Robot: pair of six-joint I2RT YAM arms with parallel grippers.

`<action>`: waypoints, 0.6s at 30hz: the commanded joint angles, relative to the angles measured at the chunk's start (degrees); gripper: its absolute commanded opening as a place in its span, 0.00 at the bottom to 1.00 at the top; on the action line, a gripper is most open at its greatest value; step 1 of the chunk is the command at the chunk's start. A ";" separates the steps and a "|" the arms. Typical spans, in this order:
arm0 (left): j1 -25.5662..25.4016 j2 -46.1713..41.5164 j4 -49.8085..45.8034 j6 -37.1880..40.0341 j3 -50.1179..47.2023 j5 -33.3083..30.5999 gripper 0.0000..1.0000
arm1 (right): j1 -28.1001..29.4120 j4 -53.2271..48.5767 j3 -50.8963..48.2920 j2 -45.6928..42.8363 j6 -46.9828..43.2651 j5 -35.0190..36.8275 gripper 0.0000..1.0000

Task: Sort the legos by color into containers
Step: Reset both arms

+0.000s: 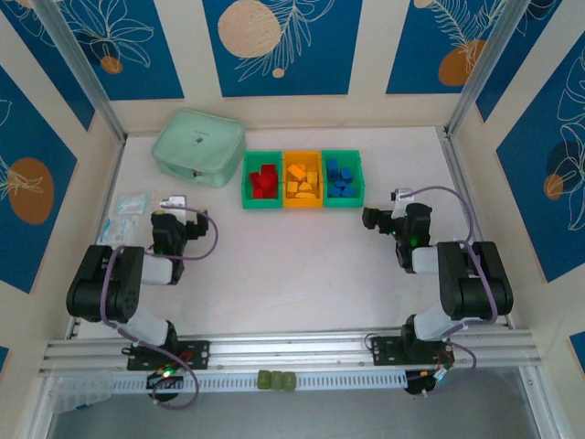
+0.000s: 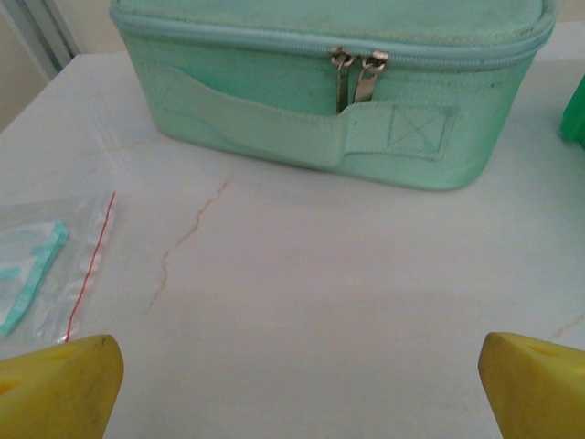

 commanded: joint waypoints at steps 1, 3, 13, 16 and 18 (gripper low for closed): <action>-0.60 0.25 2.35 1.23 0.48 -1.24 0.99 | 1.74 3.81 0.48 -0.31 -2.17 2.69 0.99; -0.60 0.43 2.56 1.21 0.58 -1.29 0.99 | -0.86 0.71 1.68 -0.58 -0.81 -2.53 0.99; -0.69 0.39 1.00 1.94 1.34 0.59 0.99 | -0.45 0.58 2.01 -0.28 -1.32 -2.60 0.99; -0.69 0.39 0.68 2.16 1.43 0.95 0.99 | -0.72 0.42 2.08 -0.27 -1.13 -3.08 0.99; -0.69 0.35 0.74 2.20 1.43 0.91 0.99 | -0.72 1.06 1.68 -0.48 -1.20 -3.04 0.99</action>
